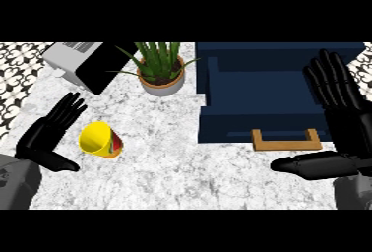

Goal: Pick up the cup, place it into the drawer and close the drawer

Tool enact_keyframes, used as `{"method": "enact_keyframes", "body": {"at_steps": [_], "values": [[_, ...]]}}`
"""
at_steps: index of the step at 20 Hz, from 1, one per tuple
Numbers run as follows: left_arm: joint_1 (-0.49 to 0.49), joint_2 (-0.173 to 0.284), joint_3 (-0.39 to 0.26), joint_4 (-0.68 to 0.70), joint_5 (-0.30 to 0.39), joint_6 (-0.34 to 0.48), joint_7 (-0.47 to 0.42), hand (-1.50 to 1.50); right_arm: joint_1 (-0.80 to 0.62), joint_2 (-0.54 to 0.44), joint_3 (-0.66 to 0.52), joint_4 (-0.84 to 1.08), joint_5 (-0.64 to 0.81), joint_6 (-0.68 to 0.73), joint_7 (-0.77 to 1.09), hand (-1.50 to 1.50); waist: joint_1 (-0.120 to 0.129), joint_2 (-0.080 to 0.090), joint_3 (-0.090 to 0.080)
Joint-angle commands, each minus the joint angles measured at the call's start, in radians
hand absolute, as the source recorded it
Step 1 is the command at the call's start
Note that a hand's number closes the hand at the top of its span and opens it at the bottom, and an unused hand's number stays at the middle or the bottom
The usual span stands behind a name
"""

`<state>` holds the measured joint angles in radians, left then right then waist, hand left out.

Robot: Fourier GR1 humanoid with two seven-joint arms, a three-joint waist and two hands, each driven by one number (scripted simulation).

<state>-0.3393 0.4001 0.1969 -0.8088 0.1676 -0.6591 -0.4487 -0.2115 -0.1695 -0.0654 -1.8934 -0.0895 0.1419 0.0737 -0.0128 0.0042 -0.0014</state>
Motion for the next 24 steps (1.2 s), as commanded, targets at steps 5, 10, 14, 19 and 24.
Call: {"method": "enact_keyframes", "body": {"at_steps": [5,10,14,19,24], "values": [[-0.104,0.018,-0.034,0.379,-0.182,0.019,-0.325,-1.50,-0.020,-0.005,-0.007,-0.015,-0.011,0.012,0.021,-1.50,-0.011,0.003,-0.001],[-0.141,0.020,-0.050,0.491,-0.225,0.056,-0.411,-1.50,-0.062,-0.002,-0.013,0.041,-0.008,0.007,0.021,-1.50,-0.013,0.006,-0.002],[-0.146,0.018,-0.043,0.523,-0.215,0.048,-0.445,-1.50,-0.031,-0.031,-0.052,0.000,-0.069,0.043,0.042,-1.50,-0.024,0.008,-0.003],[-0.144,-0.029,-0.057,0.544,-0.236,0.111,-0.524,-1.50,-0.027,-0.027,-0.033,0.015,-0.058,0.060,0.014,-1.50,-0.034,0.012,-0.005],[-0.170,-0.030,-0.057,0.579,-0.243,0.117,-0.543,-1.50,-0.048,-0.011,-0.007,-0.044,-0.033,0.015,0.086,-1.50,-0.040,0.012,-0.006]]}}
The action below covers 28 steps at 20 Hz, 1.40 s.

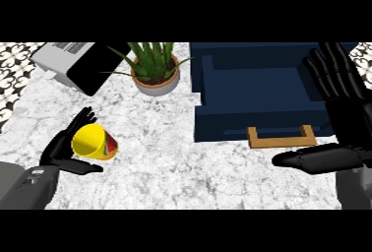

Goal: Pick up the cup, place it into the drawer and close the drawer

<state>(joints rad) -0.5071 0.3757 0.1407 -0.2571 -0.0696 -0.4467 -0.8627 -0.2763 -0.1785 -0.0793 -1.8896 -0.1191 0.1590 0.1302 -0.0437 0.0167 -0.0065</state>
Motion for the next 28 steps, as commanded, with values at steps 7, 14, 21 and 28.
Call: {"method": "enact_keyframes", "body": {"at_steps": [7,14,21,28], "values": [[-0.006,-0.034,-0.021,0.050,-0.031,-0.071,-0.179,-1.50,-0.015,-0.037,-0.051,-0.003,-0.042,0.019,0.026,-1.50,-0.005,0.003,0.000],[-0.042,-0.059,-0.030,0.061,-0.028,-0.133,-0.155,-1.50,-0.002,-0.023,-0.034,0.018,-0.017,0.021,-0.014,-1.50,-0.013,0.006,-0.001],[-0.031,-0.124,-0.035,-0.016,-0.019,-0.082,-0.261,1.50,-0.036,-0.036,-0.032,0.025,-0.013,0.019,0.021,-1.50,-0.003,0.002,-0.002],[-0.054,-0.122,0.024,-0.033,0.026,0.000,-0.334,1.50,-0.039,-0.042,-0.050,0.033,-0.025,0.020,0.022,-1.50,0.001,0.003,-0.001]]}}
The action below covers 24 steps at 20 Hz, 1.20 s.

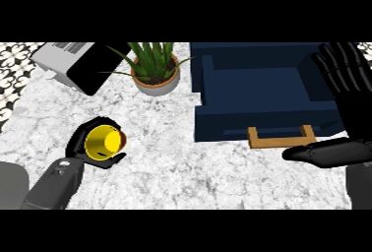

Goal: Pick up the cup, place it into the drawer and close the drawer

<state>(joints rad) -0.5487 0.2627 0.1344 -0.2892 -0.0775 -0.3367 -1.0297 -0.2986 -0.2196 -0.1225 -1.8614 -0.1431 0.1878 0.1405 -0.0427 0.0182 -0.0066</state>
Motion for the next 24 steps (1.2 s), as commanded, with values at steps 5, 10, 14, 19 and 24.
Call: {"method": "enact_keyframes", "body": {"at_steps": [5,10,14,19,24], "values": [[0.039,-0.090,0.192,-0.021,0.168,0.194,-0.159,1.50,0.006,-0.005,-0.028,0.016,-0.001,-0.007,-0.016,-1.50,0.033,-0.009,0.003],[-0.018,-0.128,0.196,-0.071,0.181,0.151,-0.176,1.50,0.039,-0.002,-0.024,0.010,-0.004,0.010,-0.035,-1.50,0.027,-0.013,0.005],[-0.084,-0.158,0.131,-0.150,0.145,0.163,-0.058,1.50,0.005,-0.012,-0.033,0.035,0.005,-0.002,-0.014,-1.50,0.040,-0.019,0.007],[-0.156,-0.243,0.077,-0.342,0.149,0.253,0.122,1.50,0.000,0.000,-0.028,0.016,0.031,-0.036,0.006,-1.50,0.058,-0.028,0.008],[-0.274,-0.235,0.040,-0.473,0.157,0.264,0.346,1.50,0.056,-0.002,-0.032,-0.034,0.010,-0.012,-0.003,-1.50,0.047,-0.028,0.008]]}}
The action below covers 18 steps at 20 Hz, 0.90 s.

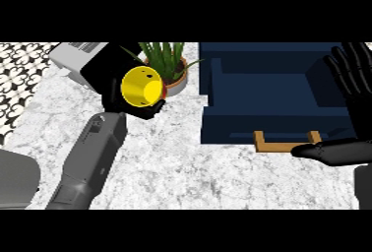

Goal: Pick up the cup, place it into the drawer and close the drawer

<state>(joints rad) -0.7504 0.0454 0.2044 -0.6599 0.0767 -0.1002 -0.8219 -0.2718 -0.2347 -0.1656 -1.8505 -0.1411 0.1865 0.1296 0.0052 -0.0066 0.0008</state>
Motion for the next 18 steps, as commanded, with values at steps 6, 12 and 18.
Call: {"method": "enact_keyframes", "body": {"at_steps": [6,12,18], "values": [[-0.189,-0.043,-0.106,-0.157,0.014,0.154,0.318,1.50,0.008,0.018,0.019,0.017,0.031,-0.009,-0.029,-1.50,-0.014,0.001,0.000],[-0.259,-0.041,-0.127,-0.178,-0.010,0.244,0.425,1.50,0.012,0.016,0.019,-0.003,0.016,-0.002,-0.013,-1.50,-0.054,0.001,0.001],[-0.420,-0.042,-0.226,-0.059,0.002,0.388,0.632,1.50,-0.020,0.027,0.039,0.037,0.025,0.010,-0.054,-1.50,-0.085,0.016,0.001]]}}
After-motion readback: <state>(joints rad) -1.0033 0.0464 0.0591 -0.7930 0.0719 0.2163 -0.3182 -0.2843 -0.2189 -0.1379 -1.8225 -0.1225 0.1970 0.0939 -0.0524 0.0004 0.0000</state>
